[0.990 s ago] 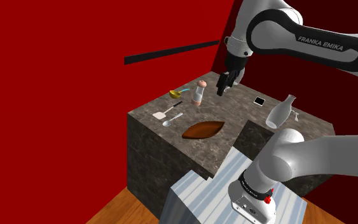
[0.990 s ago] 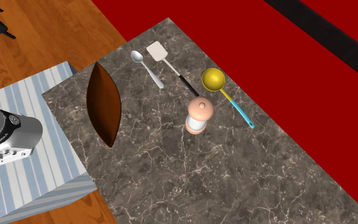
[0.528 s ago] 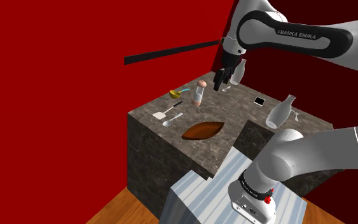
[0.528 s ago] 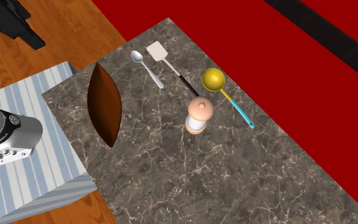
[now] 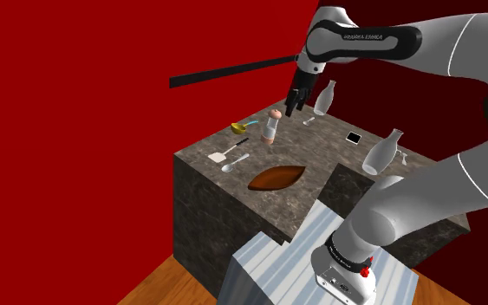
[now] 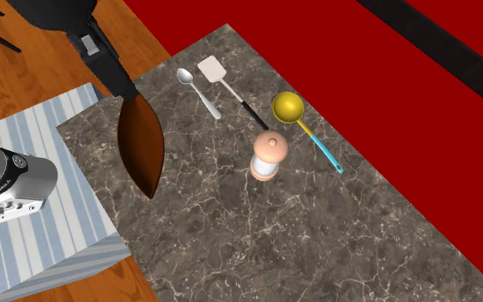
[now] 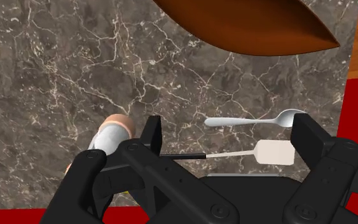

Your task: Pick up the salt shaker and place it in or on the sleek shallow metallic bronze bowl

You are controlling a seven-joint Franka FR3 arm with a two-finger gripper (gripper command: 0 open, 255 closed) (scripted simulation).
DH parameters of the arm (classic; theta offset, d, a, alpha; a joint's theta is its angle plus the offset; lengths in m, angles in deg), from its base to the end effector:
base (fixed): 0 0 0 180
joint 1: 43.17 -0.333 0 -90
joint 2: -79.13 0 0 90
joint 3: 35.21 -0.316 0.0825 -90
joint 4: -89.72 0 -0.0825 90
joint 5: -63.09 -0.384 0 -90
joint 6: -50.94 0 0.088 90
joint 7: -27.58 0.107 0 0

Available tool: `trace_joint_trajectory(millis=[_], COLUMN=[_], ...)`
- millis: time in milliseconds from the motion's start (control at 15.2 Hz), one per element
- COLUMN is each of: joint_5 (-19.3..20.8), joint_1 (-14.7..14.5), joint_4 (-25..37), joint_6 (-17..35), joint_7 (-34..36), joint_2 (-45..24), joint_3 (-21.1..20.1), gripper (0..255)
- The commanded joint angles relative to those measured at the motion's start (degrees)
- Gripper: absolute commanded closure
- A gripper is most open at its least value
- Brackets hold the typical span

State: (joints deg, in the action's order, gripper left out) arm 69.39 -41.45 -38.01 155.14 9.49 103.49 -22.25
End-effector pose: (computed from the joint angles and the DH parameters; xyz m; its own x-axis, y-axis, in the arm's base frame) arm 0.4106 -0.1277 0.5353 0.9944 0.1053 0.0012 0.1053 -0.9943 0.0152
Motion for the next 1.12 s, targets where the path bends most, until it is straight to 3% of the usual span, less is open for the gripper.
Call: trace_joint_trajectory(millis=[0, 594, 1056], joint_5=[-1.1, -11.25, -21.48], joint_1=[0.2, 2.18, 8.23], joint_4=[3.08, 19.62, 38.15], joint_6=[1.3, 2.75, -1.77], joint_7=[-2.86, -15.55, -23.9], joint_2=[-4.59, -25.98, -44.74], joint_3=[2.37, 9.84, 11.06], gripper=[0, 0, 0])
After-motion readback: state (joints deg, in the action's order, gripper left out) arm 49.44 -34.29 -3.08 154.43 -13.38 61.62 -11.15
